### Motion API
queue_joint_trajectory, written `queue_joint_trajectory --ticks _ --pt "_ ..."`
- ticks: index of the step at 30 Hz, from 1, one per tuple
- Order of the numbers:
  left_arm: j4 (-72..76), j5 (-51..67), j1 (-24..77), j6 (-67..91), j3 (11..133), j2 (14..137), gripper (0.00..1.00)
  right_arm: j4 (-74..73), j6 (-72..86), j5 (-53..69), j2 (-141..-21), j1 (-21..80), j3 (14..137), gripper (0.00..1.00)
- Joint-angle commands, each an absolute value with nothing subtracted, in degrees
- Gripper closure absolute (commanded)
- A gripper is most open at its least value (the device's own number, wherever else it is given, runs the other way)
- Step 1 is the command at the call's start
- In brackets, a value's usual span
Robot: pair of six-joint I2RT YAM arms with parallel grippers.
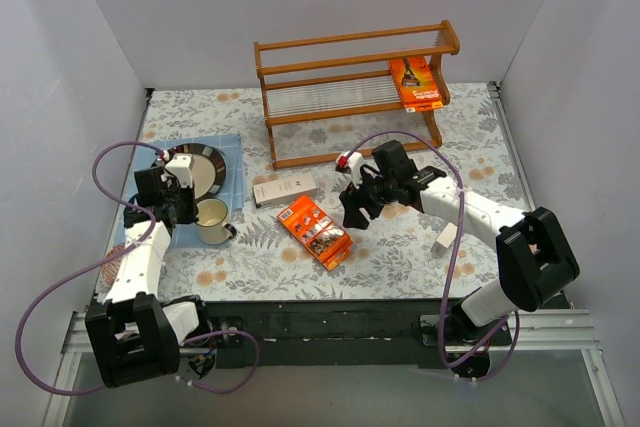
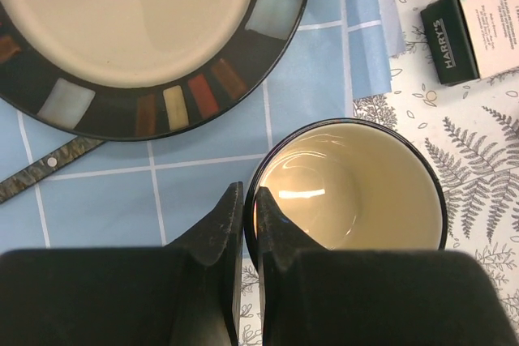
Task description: Place and organize the shaving razors onto the shelf
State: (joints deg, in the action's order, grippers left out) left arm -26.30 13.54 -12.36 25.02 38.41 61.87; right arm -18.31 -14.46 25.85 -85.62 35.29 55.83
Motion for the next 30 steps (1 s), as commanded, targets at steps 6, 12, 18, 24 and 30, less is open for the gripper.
queue_joint_trajectory --ticks 6,12,18,24,30 --pt "-18.5 12.7 -14.5 28.9 36.9 59.3 1.0 -18.8 -15.6 26.5 -87.2 35.0 59.1 0.27" --pt "-15.4 9.0 -16.0 29.8 34.7 59.4 1.0 -18.9 -15.7 26.5 -87.4 34.8 59.2 0.27" --pt "-12.8 4.9 -16.9 29.6 32.2 59.8 1.0 -18.9 -15.9 26.5 -87.5 34.7 58.9 0.27" --pt "-14.4 4.2 -17.9 28.0 35.6 59.4 1.0 -19.3 -16.1 26.7 -87.6 34.3 59.2 0.27" --pt "-18.2 5.9 -17.5 25.4 38.1 59.2 1.0 -18.0 -15.9 27.7 -88.2 34.0 58.6 0.27"
